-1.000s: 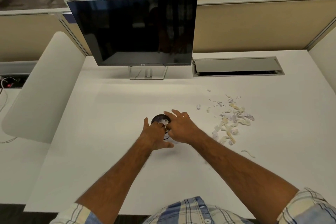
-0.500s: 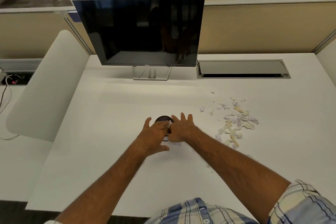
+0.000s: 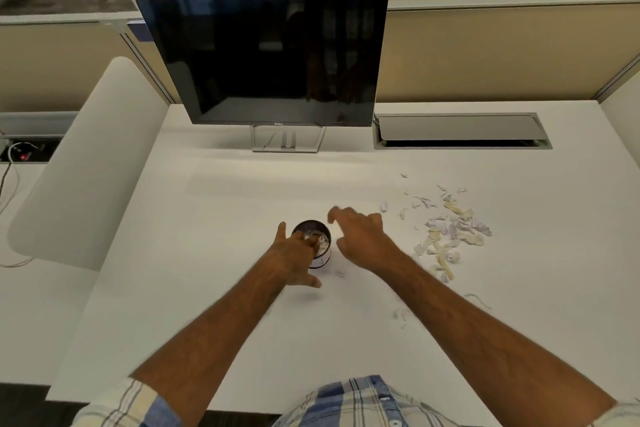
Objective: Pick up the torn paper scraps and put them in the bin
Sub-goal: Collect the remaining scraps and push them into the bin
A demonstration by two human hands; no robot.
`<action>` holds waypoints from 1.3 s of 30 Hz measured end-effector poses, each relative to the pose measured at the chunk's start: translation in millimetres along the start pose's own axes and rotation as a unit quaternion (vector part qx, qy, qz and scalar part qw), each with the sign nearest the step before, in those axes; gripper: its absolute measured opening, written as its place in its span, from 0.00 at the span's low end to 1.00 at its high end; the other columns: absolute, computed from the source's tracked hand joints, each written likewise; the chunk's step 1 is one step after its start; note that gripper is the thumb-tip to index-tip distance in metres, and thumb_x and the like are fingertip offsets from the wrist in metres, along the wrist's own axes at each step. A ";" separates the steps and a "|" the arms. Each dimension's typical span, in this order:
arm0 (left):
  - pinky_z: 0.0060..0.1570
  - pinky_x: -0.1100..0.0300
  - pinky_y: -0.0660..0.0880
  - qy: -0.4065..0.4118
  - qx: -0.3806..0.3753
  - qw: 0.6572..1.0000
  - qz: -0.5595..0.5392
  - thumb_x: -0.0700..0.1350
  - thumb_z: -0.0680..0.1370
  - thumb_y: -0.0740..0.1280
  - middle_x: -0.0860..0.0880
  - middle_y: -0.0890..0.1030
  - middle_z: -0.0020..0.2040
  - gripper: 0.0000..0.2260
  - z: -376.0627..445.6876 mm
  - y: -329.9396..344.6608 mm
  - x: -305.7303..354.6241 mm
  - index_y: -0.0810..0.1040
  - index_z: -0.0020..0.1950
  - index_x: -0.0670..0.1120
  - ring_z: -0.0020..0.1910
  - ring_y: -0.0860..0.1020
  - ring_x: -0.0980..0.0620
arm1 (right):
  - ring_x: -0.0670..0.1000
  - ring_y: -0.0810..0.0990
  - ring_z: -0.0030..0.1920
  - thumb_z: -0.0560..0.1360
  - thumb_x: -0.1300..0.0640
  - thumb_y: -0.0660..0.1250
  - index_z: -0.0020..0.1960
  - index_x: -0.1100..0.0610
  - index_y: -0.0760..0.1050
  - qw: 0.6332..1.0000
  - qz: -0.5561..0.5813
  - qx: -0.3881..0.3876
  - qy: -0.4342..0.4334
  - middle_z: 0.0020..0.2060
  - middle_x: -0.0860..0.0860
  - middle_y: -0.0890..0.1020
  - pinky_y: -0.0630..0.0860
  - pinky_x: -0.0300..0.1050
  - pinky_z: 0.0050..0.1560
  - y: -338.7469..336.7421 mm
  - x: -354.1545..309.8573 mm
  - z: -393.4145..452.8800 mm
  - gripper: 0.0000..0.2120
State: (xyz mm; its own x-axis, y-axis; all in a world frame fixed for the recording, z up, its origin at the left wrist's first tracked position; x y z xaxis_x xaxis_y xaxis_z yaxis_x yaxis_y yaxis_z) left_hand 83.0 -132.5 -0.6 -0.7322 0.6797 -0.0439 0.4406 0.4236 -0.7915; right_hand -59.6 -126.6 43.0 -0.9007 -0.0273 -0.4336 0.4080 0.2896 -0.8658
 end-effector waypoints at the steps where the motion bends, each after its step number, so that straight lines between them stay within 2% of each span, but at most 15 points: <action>1: 0.75 0.32 0.41 0.006 0.009 1.000 0.004 0.70 0.76 0.62 0.51 0.61 0.81 0.40 -1.3 -2.6 -0.2 0.59 0.81 0.49 0.79 0.60 0.46 | 0.54 0.77 0.53 0.71 0.62 0.62 0.59 0.48 0.68 0.999 0.025 0.031 0.016 0.55 0.49 0.78 0.65 0.56 0.63 -4.0 8.8 -3.2 0.19; 2: 0.75 0.34 0.40 0.010 0.025 1.000 0.004 0.68 0.78 0.61 0.51 0.61 0.81 0.37 -2.8 -5.9 -0.9 0.61 0.81 0.49 0.79 0.60 0.47 | 0.54 0.77 0.52 0.71 0.61 0.63 0.57 0.49 0.68 0.998 0.036 0.034 0.031 0.52 0.48 0.77 0.66 0.55 0.61 -1.2 18.6 -6.6 0.16; 5: 0.76 0.36 0.41 0.007 0.070 0.997 -0.012 0.66 0.79 0.61 0.53 0.63 0.80 0.33 -10.2 -12.6 -3.6 0.65 0.79 0.49 0.78 0.61 0.49 | 0.55 0.76 0.57 0.75 0.57 0.65 0.57 0.51 0.71 0.995 0.049 -0.058 0.060 0.54 0.50 0.76 0.69 0.51 0.58 40.1 44.6 -16.3 0.12; 7: 0.77 0.36 0.43 0.000 0.095 0.995 -0.025 0.65 0.79 0.61 0.53 0.65 0.78 0.32 -16.3 -14.6 -3.6 0.67 0.77 0.49 0.76 0.63 0.49 | 0.55 0.76 0.58 0.76 0.50 0.68 0.59 0.52 0.71 0.991 0.065 -0.100 0.065 0.56 0.51 0.76 0.73 0.50 0.57 67.0 53.2 -22.4 0.14; 9: 0.77 0.36 0.46 -0.009 0.125 0.991 -0.044 0.66 0.78 0.62 0.52 0.68 0.76 0.31 -22.7 -15.4 -3.6 0.70 0.76 0.50 0.75 0.66 0.49 | 0.55 0.75 0.57 0.75 0.45 0.71 0.59 0.51 0.72 0.990 0.073 -0.108 0.060 0.56 0.51 0.75 0.75 0.52 0.57 82.7 53.3 -23.4 0.18; 12: 0.76 0.39 0.51 -0.014 0.198 0.977 -0.082 0.66 0.77 0.64 0.51 0.71 0.73 0.29 -32.7 -14.7 -5.0 0.73 0.73 0.50 0.71 0.71 0.48 | 0.54 0.75 0.55 0.74 0.45 0.72 0.58 0.51 0.73 0.993 0.052 -0.091 0.047 0.55 0.51 0.74 0.75 0.51 0.55 89.2 45.6 -20.5 0.17; 18: 0.68 0.46 0.63 -0.060 0.325 0.927 -0.178 0.62 0.75 0.65 0.56 0.78 0.64 0.20 -52.8 -14.9 -12.5 0.81 0.62 0.54 0.62 0.77 0.51 | 0.57 0.76 0.54 0.77 0.53 0.65 0.52 0.52 0.74 0.997 -0.001 -0.068 0.034 0.52 0.51 0.75 0.72 0.51 0.51 90.6 50.9 -17.3 0.05; 20: 0.68 0.49 0.62 -0.081 0.333 0.915 -0.215 0.60 0.76 0.67 0.58 0.77 0.62 0.17 -55.6 -11.1 -16.3 0.80 0.62 0.55 0.62 0.75 0.53 | 0.55 0.78 0.51 0.77 0.54 0.64 0.49 0.52 0.74 0.997 0.028 -0.054 0.050 0.49 0.50 0.77 0.73 0.48 0.49 84.6 58.1 -19.8 0.03; 23: 0.66 0.53 0.61 -0.106 0.334 0.902 -0.253 0.58 0.77 0.69 0.60 0.76 0.62 0.16 -58.4 -5.3 -21.2 0.78 0.63 0.57 0.61 0.74 0.55 | 0.49 0.79 0.44 0.75 0.54 0.68 0.44 0.49 0.75 0.987 0.134 -0.001 0.086 0.44 0.45 0.81 0.73 0.45 0.44 59.6 63.6 -21.8 0.02; 25: 0.64 0.53 0.63 -0.116 0.340 0.894 -0.266 0.57 0.76 0.70 0.59 0.76 0.62 0.16 -59.1 -3.8 -21.8 0.78 0.64 0.57 0.61 0.75 0.54 | 0.47 0.80 0.40 0.75 0.54 0.70 0.43 0.50 0.76 0.974 0.206 0.051 0.075 0.42 0.44 0.82 0.76 0.46 0.43 36.0 58.5 -22.0 0.04; 29: 0.62 0.53 0.64 -0.126 0.338 0.888 -0.286 0.56 0.76 0.72 0.58 0.77 0.63 0.17 -59.0 -2.6 -20.2 0.78 0.64 0.56 0.61 0.75 0.53 | 0.45 0.80 0.39 0.75 0.56 0.74 0.44 0.51 0.77 0.947 0.296 0.119 0.027 0.40 0.44 0.83 0.76 0.37 0.41 -7.6 31.2 -17.4 0.05; 34: 0.62 0.53 0.65 -0.130 0.331 0.883 -0.306 0.55 0.77 0.72 0.57 0.76 0.63 0.16 -60.1 -5.4 -19.6 0.78 0.64 0.56 0.61 0.75 0.53 | 0.46 0.80 0.42 0.75 0.55 0.75 0.46 0.52 0.79 0.951 0.294 0.084 -0.040 0.41 0.46 0.83 0.78 0.41 0.44 -14.8 -6.5 -2.6 0.04; 39: 0.58 0.56 0.62 -0.145 0.354 0.867 -0.319 0.53 0.77 0.73 0.57 0.76 0.60 0.15 -66.7 -8.9 -19.3 0.77 0.62 0.55 0.58 0.75 0.53 | 0.45 0.82 0.47 0.75 0.55 0.74 0.54 0.52 0.81 0.961 0.261 0.072 -0.057 0.50 0.46 0.82 0.79 0.40 0.48 -4.3 -17.1 3.7 0.08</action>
State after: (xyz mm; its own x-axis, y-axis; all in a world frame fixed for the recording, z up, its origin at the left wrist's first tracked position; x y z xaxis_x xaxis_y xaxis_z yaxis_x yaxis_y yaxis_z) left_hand 127.9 -109.5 47.9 -0.8544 0.2196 0.4709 -0.4565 0.1157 -0.8822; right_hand -45.3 -130.9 53.2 -0.5481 -0.0212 -0.8361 0.8241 0.1572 -0.5442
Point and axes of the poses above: each hand's wrist, its own z-axis towards the middle knuckle, its own y-axis out of the palm, x = y × z, the point moved 6 cm from there along z, towards the middle knuckle
